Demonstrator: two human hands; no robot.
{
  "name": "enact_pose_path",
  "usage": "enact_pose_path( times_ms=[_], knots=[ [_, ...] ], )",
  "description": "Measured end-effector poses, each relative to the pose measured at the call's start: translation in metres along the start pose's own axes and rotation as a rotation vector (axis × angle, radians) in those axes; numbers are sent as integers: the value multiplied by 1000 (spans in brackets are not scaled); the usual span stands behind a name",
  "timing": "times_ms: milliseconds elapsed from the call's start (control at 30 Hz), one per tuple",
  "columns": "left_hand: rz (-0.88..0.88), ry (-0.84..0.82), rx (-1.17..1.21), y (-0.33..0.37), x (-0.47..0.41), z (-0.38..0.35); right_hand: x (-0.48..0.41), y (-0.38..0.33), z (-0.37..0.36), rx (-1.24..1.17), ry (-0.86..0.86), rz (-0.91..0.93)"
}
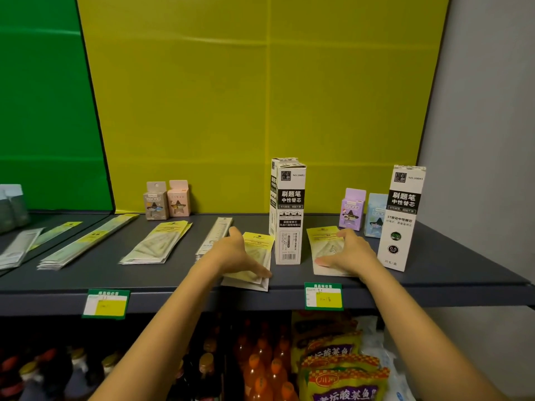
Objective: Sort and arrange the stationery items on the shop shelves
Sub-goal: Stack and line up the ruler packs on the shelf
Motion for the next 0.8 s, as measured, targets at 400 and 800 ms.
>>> enact_pose_path(
  times_ms=[400, 800],
  knots=[
    [113, -43, 183, -2, -9, 0, -7, -8, -2, -128, -172, -130],
    [156, 82, 531, -10, -5, 4, -7, -12, 0, -186, -176, -111]
  ],
)
Point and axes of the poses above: each hand's wrist, its own x-axis away from the middle knuckle, its own z-axis out of the back of the hand, y = z × x, the point moved 2 cm from there along -x, towards the middle knuckle, and after that the axes turned 14 degrees about y, right-handed, at the moved point
